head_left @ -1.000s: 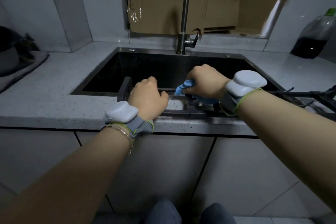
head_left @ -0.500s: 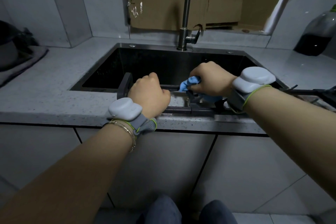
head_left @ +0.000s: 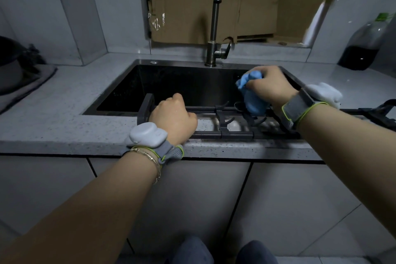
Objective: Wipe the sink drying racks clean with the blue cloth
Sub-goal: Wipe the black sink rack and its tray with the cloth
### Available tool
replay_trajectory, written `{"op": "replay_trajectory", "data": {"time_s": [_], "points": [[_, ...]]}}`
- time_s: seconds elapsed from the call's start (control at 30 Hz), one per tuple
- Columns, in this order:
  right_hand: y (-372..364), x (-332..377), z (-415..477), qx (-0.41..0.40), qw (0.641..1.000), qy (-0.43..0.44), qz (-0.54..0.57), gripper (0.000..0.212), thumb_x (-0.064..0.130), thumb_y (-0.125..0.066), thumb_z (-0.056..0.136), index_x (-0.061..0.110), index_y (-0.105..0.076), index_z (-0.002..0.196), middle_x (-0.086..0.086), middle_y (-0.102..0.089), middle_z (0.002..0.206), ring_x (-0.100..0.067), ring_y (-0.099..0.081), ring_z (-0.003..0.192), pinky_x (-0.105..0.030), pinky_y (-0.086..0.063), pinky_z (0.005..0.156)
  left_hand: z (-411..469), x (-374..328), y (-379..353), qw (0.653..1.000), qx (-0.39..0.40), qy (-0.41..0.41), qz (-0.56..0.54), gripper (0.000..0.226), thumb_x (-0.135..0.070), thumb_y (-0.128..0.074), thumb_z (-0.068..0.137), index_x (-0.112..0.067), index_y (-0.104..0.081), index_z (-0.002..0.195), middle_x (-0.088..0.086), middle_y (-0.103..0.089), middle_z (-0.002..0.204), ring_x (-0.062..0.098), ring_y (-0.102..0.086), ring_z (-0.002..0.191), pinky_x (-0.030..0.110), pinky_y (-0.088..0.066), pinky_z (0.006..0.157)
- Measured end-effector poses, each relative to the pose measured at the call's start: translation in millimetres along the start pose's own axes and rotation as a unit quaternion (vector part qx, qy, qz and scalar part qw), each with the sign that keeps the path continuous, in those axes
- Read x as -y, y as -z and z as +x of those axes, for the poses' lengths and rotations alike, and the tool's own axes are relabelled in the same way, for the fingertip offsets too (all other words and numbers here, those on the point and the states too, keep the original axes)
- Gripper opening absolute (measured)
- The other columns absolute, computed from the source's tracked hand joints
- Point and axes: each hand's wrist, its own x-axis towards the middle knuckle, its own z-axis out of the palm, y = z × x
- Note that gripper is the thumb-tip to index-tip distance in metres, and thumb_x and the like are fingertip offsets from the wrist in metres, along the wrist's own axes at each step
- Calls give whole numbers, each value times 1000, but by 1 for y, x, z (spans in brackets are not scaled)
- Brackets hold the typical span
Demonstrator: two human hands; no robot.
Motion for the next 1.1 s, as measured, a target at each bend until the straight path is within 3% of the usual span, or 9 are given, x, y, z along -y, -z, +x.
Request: {"op": "replay_trajectory", "data": {"time_s": [0.1, 0.17, 0.23, 0.67, 0.73, 0.8, 0.87, 0.93, 1.1], "points": [[-14, 5, -2, 201, 955, -1, -219, 25, 2, -61, 80, 15, -68, 99, 0, -66, 92, -7, -61, 81, -17, -49, 73, 1, 0, -1, 1000, -6, -2, 1, 34, -23, -47, 90, -6, -48, 120, 12, -58, 116, 31, -53, 102, 31, -32, 70], [-30, 6, 2, 219, 914, 30, -340, 26, 13, -64, 80, 15, -68, 105, -4, -67, 102, -19, -61, 95, -27, -48, 80, 2, 0, -2, 1000, -5, -2, 3, 34, -23, -47, 90, -6, -48, 119, 12, -58, 114, 30, -53, 100, 31, -32, 70], [-40, 6, 4, 201, 897, 57, -390, 29, 19, -64, 81, 15, -67, 110, -8, -66, 107, -24, -59, 100, -27, -43, 74, 2, 0, -3, 1000, -4, -3, 1, 34, -23, -47, 90, -6, -48, 119, 12, -58, 114, 31, -53, 101, 30, -32, 70], [-36, 3, 10, 232, 867, 10, -442, 32, 18, -70, 79, 6, -64, 108, -12, -65, 108, -26, -60, 99, -29, -47, 77, -1, -1, -2, 1000, -8, 13, 26, 34, -24, -46, 89, -10, -48, 120, 9, -58, 115, 30, -55, 102, 32, -32, 68], [-33, 1, 8, 208, 911, 4, -355, 22, 10, -72, 75, 10, -67, 97, -9, -67, 98, -23, -62, 90, -28, -50, 73, -1, -1, -1, 1000, -7, 10, 25, 34, -24, -46, 90, -9, -47, 120, 9, -58, 116, 30, -54, 102, 32, -32, 68], [-22, 5, 3, 166, 971, -22, -169, 20, -1, -69, 75, 11, -66, 90, -3, -66, 83, -16, -61, 79, -19, -50, 64, -2, -3, -2, 1000, -3, 7, 26, 35, -24, -45, 90, -9, -46, 121, 9, -57, 117, 29, -54, 103, 32, -32, 68], [-15, 12, 1, 145, 988, -22, -40, 20, -6, -65, 78, 9, -66, 92, 3, -64, 78, -9, -60, 73, -9, -48, 62, -2, -4, -2, 1000, -3, 9, 25, 35, -23, -45, 89, -9, -46, 122, 9, -57, 117, 29, -54, 103, 33, -31, 67], [-18, 23, 0, 181, 976, 29, -119, 18, 2, -67, 81, 10, -67, 97, 4, -65, 84, -2, -57, 72, -3, -44, 61, -1, -3, -1, 1000, -5, 10, 23, 35, -23, -45, 89, -9, -46, 121, 9, -57, 116, 29, -54, 102, 33, -31, 67], [-39, 28, 1, 185, 925, 120, -310, 17, 10, -68, 81, 9, -68, 97, -6, -67, 103, -19, -59, 99, -24, -42, 81, -2, -3, -1, 1000, -2, 11, 21, 35, -23, -45, 89, -9, -46, 121, 10, -57, 116, 30, -54, 103, 33, -31, 68]]}}
